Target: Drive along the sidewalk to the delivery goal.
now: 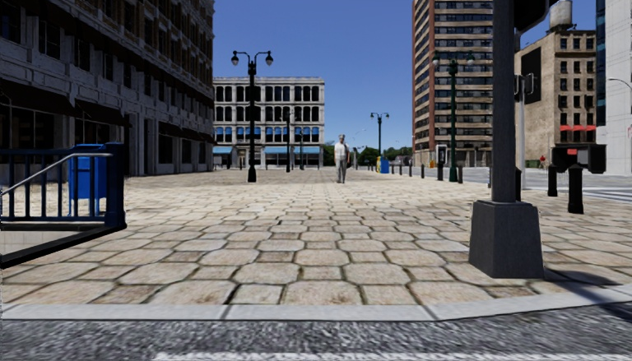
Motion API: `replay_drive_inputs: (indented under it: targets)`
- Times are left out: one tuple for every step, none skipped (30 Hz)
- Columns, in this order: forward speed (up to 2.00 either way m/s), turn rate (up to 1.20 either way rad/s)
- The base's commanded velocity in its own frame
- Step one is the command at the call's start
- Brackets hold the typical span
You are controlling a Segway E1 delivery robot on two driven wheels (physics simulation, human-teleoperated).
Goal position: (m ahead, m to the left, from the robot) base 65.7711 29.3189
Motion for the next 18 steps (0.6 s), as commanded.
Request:
replay_drive_inputs:
  targets:
    - [2.0,0.0]
    - [2.0,0.0]
    - [2.0,0.0]
    - [2.0,0.0]
    - [2.0,0.0]
    - [2.0,0.0]
    - [2.0,0.0]
    - [2.0,0.0]
    - [2.0,0.0]
    - [2.0,0.0]
    - [2.0,0.0]
    - [2.0,0.0]
    - [2.0,0.1]
    - [2.0,0.2]
    - [2.0,0.24]
    - [2.0,0.24]
    - [2.0,0.24]
    - [2.0,0.24]
